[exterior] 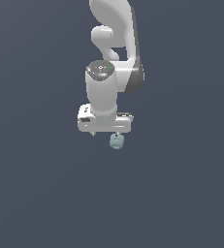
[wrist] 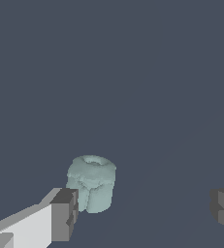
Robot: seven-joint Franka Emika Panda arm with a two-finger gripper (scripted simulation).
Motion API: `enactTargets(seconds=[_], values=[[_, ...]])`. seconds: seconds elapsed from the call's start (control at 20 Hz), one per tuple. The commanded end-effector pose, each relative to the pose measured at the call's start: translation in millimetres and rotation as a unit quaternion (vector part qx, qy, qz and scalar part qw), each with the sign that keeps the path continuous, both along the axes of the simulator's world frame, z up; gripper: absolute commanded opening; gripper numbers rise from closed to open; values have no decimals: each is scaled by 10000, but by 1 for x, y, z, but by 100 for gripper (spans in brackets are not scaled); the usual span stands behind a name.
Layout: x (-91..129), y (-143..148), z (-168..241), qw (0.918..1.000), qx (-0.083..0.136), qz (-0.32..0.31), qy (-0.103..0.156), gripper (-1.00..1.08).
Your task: Pick up the object and move it to a goal position.
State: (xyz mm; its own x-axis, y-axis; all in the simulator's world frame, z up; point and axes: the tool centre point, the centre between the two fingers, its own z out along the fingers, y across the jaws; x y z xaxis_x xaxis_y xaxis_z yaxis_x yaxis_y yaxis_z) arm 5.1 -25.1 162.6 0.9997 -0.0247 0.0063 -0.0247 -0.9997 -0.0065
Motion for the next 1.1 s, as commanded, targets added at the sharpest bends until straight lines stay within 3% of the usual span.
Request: enactTargets(seconds=[0.0,0.55,1.05], values=[[0,0,0,10000,0,0,0,100],[2,6,0,9998,86,192,-59,100],[-4,14,-12,10000,66,8,-39,100]])
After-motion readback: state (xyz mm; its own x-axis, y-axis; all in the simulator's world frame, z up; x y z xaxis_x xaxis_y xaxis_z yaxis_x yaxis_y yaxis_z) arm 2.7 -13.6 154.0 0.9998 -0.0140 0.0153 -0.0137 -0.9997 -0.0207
